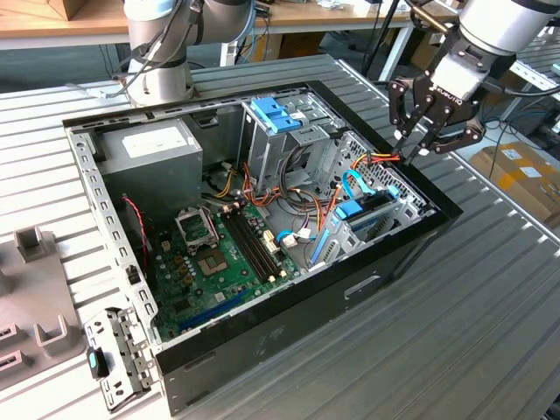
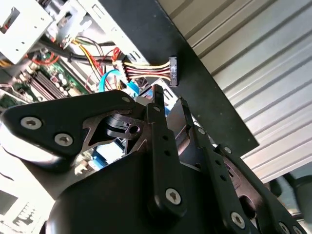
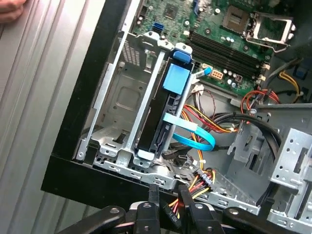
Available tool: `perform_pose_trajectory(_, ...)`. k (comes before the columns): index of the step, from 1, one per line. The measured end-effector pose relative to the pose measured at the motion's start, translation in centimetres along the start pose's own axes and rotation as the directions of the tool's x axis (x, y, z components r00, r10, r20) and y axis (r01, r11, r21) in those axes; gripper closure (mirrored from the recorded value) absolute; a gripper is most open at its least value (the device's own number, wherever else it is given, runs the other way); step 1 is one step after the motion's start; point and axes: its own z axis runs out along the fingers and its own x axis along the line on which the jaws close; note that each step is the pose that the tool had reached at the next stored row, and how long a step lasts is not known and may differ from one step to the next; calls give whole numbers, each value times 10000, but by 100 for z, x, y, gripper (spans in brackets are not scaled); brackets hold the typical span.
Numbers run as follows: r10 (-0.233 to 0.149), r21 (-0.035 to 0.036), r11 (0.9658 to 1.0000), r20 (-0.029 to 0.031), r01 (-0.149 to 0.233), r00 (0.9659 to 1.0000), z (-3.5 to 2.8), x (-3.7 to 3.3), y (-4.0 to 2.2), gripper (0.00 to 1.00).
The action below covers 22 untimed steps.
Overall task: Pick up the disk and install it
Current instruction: 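Insert the second disk wire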
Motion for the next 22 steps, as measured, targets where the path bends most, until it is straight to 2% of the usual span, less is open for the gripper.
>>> perform_pose_trajectory(1, -320, -21, 9995, 15, 320, 9995, 1, 0, 0, 70)
perform_pose_trajectory(6, -1153, -72, 9933, 61, 1154, 9933, 3, 0, 0, 70)
perform_pose_trajectory(12, -1169, -74, 9931, 62, 1169, 9931, 4, -4, -12, 70)
perform_pose_trajectory(15, -1313, -82, 9913, 70, 1313, 9913, 6, -4, -33, 70)
perform_pose_trajectory(16, -1417, -88, 9899, 75, 1418, 9899, 7, -4, -36, 70)
perform_pose_trajectory(19, -2006, -110, 9796, 104, 2007, 9796, 13, -1, -42, 70)
perform_pose_trajectory(22, -2212, -121, 9751, 118, 2214, 9752, 20, 11, -84, 70)
